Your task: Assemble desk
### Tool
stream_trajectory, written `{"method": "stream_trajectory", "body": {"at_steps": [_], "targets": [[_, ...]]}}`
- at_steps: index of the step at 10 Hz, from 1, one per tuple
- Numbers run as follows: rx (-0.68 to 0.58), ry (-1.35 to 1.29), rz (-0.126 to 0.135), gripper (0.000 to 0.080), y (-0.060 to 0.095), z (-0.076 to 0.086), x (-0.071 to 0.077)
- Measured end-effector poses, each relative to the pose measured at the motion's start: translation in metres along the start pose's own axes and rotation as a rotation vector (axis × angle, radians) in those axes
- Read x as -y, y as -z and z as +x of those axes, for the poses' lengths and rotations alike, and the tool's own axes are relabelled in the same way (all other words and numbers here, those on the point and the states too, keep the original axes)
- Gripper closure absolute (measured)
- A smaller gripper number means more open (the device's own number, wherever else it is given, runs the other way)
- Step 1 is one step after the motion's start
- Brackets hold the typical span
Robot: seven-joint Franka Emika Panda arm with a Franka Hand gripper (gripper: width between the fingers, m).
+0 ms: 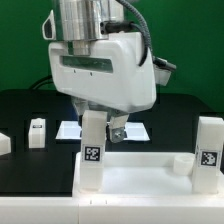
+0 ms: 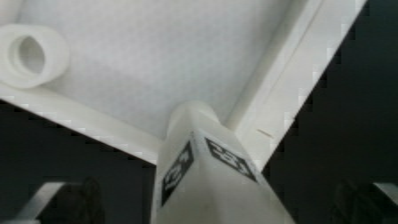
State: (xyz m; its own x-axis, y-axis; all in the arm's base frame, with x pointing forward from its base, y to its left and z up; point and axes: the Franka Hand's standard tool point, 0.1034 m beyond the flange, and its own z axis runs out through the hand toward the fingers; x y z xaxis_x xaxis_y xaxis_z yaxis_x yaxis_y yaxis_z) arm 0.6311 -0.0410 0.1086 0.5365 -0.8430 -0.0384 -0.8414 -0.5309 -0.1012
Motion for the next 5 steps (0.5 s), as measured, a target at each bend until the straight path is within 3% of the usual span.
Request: {"method": "stream_trajectory", "body": {"at_steps": [3, 4, 5], "targets": [[-0.002, 0.211, -0.003, 0.015, 0.0002, 0.0013, -0.001], [-0.017, 0.463, -0.026, 0.015, 0.0019, 0.0036, -0.0017], [-0.028, 0.636, -0.027, 0.015, 0.0013, 0.0051, -0.0016]]}}
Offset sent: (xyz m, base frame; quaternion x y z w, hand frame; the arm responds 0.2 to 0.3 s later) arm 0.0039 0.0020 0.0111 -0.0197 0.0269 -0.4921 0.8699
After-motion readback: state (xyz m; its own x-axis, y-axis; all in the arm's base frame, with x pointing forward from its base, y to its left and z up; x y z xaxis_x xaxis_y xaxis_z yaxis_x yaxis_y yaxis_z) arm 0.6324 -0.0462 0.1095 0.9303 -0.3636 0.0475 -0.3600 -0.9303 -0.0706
